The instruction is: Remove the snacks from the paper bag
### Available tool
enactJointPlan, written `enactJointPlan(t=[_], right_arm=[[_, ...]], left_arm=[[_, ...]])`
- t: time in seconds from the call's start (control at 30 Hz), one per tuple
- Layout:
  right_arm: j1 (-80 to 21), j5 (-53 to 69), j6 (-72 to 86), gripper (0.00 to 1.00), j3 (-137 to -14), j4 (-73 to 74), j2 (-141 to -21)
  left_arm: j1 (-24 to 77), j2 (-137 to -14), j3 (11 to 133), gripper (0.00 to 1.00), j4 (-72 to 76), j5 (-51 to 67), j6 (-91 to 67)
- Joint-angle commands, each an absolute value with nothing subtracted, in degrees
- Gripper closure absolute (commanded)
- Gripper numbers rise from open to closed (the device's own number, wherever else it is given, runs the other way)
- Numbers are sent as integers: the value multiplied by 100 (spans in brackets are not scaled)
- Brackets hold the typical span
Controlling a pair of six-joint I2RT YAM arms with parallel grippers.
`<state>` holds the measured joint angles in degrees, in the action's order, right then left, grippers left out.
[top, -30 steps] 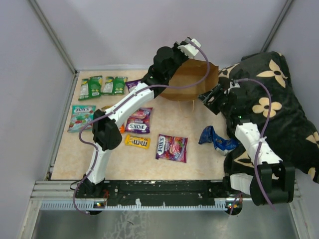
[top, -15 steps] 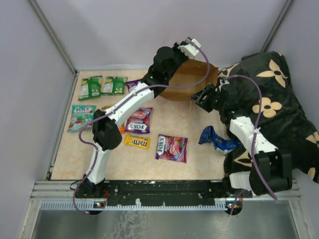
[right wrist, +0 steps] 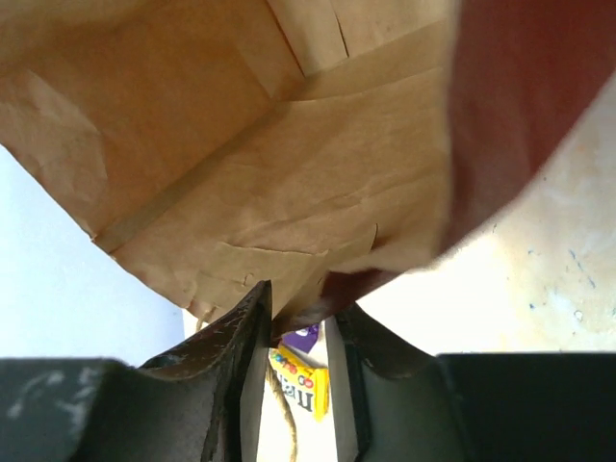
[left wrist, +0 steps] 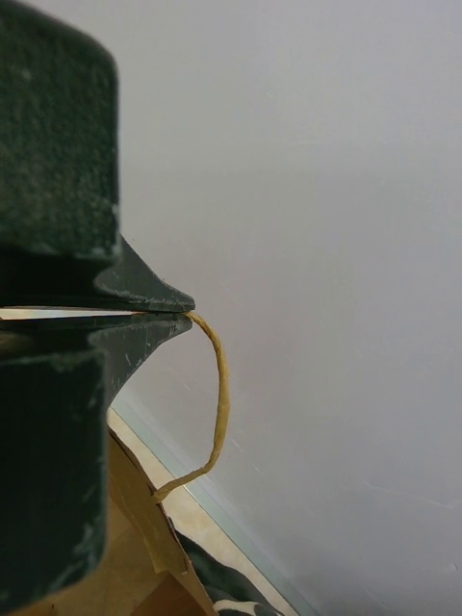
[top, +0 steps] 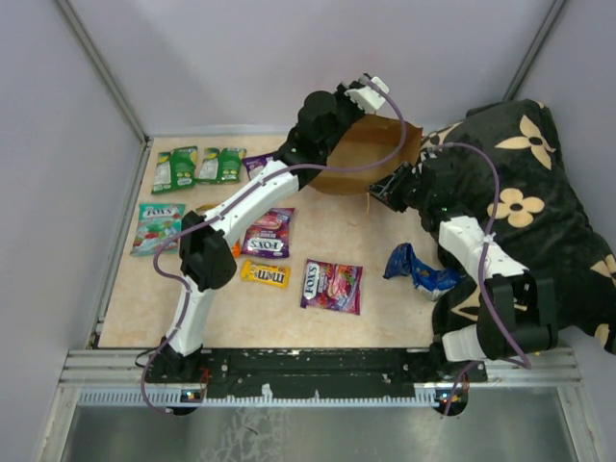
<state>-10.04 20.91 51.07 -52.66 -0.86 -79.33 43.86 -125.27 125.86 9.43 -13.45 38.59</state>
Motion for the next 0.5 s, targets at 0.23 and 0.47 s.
enactJointPlan(t=[0.23, 0.47], right_arm=[[-1065, 2041, 5702, 82, -5417, -528, -7732], [-1061, 2113, 5973, 85, -5603, -656, -7855]], left_arm=[[4438, -12604, 12785, 58, 1004, -1342, 3839], [4392, -12158, 12873, 0, 285, -1305, 3392]])
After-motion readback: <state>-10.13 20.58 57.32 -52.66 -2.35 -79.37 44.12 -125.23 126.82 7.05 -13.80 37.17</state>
